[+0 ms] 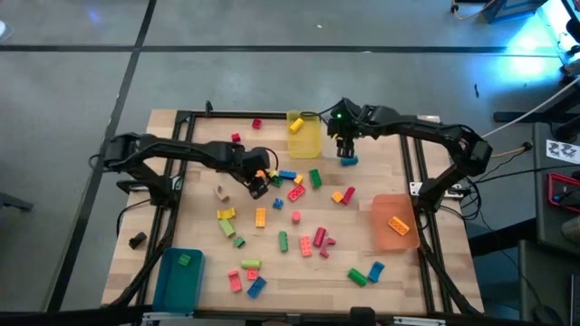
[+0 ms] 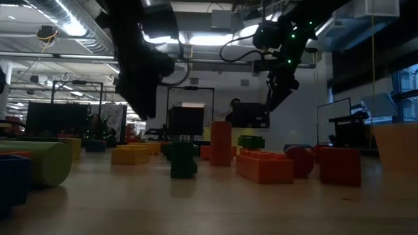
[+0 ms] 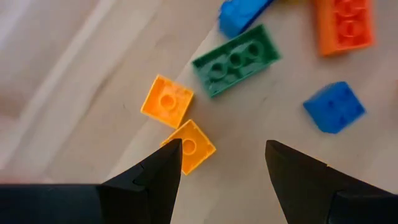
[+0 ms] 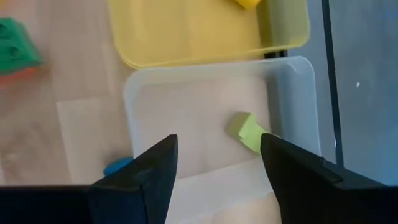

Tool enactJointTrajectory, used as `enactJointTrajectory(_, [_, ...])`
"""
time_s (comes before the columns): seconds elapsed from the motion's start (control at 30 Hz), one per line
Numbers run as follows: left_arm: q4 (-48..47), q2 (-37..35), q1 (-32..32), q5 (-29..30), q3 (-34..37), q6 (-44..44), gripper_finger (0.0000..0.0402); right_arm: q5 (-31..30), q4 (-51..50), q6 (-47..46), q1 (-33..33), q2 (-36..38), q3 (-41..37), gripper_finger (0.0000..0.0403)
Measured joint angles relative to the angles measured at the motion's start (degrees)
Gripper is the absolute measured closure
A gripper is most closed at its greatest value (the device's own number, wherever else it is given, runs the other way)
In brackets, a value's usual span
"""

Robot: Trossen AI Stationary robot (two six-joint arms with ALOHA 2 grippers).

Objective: Sort blocks by size
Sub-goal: Put the yellow square game piece into the blue bin

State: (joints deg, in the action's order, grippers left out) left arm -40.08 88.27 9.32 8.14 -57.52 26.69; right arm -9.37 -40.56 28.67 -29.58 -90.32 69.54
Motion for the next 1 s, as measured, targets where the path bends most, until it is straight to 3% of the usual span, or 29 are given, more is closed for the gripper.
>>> enactJointTrajectory(0.2, [-0.1,4.8,0.6,0.1,0.0,5.5,0.0185,0.0,0.0,0.0,2.1,0.0,0.0,0.0171])
enactJointTrajectory(0.8, [-0.4,11.2,0.6,2.0,0.0,4.4,0.0185,1.4,0.1,-0.1,3.0,0.0,0.0,0.0171])
enactJointTrajectory(1.0, [-0.6,11.6,0.5,2.4,-0.1,1.0,0.0231,1.5,0.1,-0.1,3.0,0.0,0.0,0.0171])
